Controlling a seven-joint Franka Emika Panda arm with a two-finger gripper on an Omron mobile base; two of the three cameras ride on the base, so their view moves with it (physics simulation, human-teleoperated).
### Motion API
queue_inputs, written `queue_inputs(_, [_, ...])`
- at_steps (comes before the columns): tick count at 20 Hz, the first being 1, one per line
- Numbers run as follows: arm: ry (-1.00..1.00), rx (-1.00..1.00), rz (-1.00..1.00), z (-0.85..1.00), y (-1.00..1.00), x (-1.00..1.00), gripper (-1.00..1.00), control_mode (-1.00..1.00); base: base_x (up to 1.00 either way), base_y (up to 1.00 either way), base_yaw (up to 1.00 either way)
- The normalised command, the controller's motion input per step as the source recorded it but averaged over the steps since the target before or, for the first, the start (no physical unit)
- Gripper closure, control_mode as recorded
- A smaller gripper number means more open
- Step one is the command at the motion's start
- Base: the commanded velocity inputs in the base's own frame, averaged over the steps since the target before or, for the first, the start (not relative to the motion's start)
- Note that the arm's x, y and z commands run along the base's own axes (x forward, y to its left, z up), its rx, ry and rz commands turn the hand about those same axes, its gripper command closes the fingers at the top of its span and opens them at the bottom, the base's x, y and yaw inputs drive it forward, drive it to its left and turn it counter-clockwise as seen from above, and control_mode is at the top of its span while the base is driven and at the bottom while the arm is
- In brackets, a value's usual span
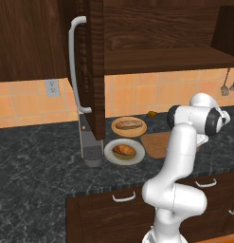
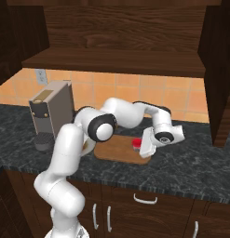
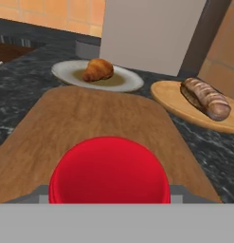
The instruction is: From the different types of pastries on the counter, select a croissant and place it on the cutting board. Then retrieve a jar of jam from the cabinet and place it alongside the croissant on the cutting board.
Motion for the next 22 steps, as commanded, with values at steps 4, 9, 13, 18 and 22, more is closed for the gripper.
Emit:
queue_inputs(4, [0.06, 0.07, 0.01, 0.35, 0.0, 0.01, -1.0, -1.0, 0.0, 0.0, 0.0])
queue_inputs(9, [0.09, 0.07, 0.01, 0.22, 0.02, -0.01, -1.0, -1.0, 0.0, 0.0, 0.0])
queue_inputs(13, [0.18, 0.01, 0.0, -0.1, 0.01, 0.0, -1.0, -1.0, 0.0, 0.0, 0.0])
queue_inputs(18, [0.14, 0.01, 0.02, -0.01, 0.0, 0.0, -1.0, -1.0, 0.0, 0.0, 0.0])
queue_inputs(22, [0.0, 0.05, 0.07, 1.0, 0.0, -0.08, -1.0, -1.0, 0.0, 0.0, 0.0])
